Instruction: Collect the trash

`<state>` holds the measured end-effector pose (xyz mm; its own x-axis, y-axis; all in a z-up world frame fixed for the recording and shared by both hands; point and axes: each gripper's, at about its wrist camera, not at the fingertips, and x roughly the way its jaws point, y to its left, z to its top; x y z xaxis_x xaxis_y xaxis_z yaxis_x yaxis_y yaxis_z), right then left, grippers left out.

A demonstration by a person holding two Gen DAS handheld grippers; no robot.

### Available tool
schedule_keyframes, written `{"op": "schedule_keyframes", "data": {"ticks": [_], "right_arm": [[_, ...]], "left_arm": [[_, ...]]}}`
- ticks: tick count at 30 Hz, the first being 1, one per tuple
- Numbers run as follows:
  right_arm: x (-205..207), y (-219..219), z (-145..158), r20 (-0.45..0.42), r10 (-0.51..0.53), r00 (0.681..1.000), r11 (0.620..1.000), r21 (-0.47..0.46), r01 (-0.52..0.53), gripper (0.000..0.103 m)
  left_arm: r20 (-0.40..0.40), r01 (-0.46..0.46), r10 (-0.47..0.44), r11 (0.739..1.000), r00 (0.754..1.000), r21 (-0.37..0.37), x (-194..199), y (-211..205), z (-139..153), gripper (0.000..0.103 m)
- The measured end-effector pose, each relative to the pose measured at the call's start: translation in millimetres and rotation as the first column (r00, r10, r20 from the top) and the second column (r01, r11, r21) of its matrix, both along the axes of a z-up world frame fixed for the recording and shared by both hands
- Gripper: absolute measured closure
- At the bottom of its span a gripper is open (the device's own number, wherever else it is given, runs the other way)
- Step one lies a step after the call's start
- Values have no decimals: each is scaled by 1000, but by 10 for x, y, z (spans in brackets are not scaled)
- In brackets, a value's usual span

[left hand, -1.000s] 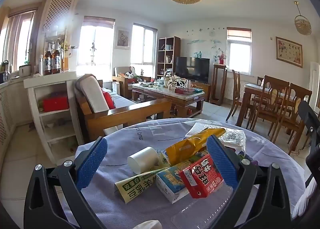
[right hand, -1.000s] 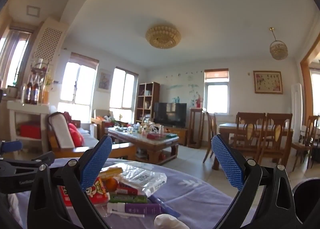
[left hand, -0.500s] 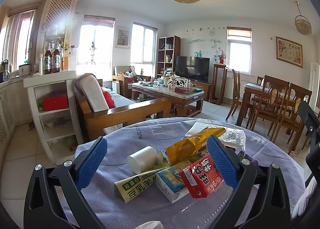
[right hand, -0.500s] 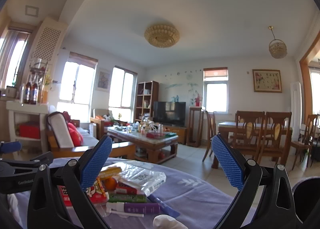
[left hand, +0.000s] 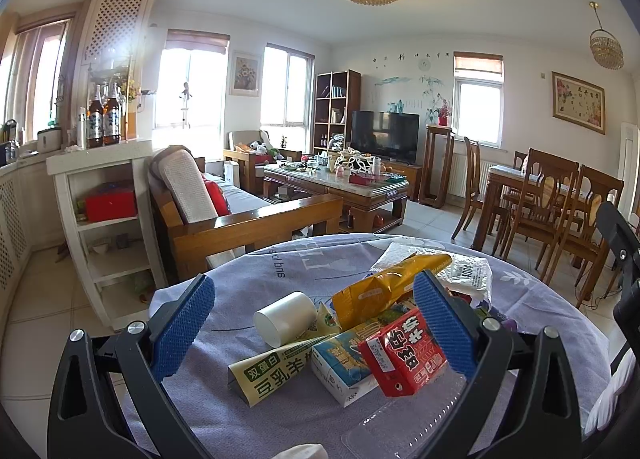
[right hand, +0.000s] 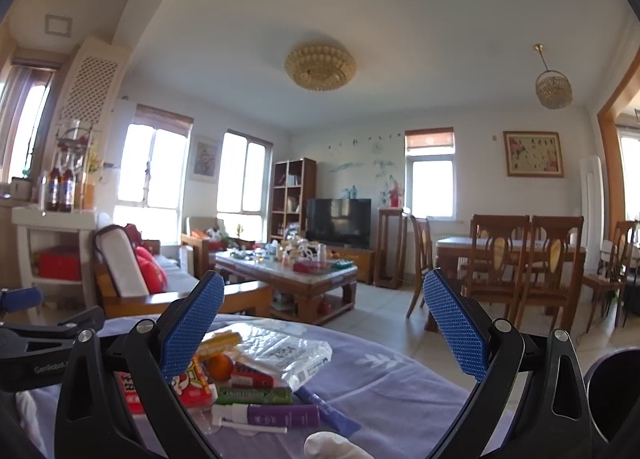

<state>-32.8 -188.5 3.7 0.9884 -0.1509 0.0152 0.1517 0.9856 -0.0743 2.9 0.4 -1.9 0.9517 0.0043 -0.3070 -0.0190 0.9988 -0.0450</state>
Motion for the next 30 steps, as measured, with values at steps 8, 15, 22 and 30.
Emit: {"op": "schedule_keyframes", "data": {"ticks": [8, 15, 22, 30], "right_arm": [[21, -7, -6, -11, -1, 1000, 1000, 4, 1, 5], [29, -3, -16, -15, -2, 1000, 1000, 3, 2, 5], [37, -1, -28, -19, -3, 1000, 1000, 2, 3, 5], [38, -2, -25, -19, -2, 1000, 1000, 2, 2, 5]], "left_arm": [[-2, 0, 0, 1000, 1000, 1, 4, -2, -8, 5], [-4, 1, -1, 1000, 1000, 1, 7, -7, -29, 5], [-4, 1, -1, 1000, 1000, 0, 7, -5, -35, 5], [-5, 1, -1, 1000, 1000, 0, 9, -5, -32, 5]]}}
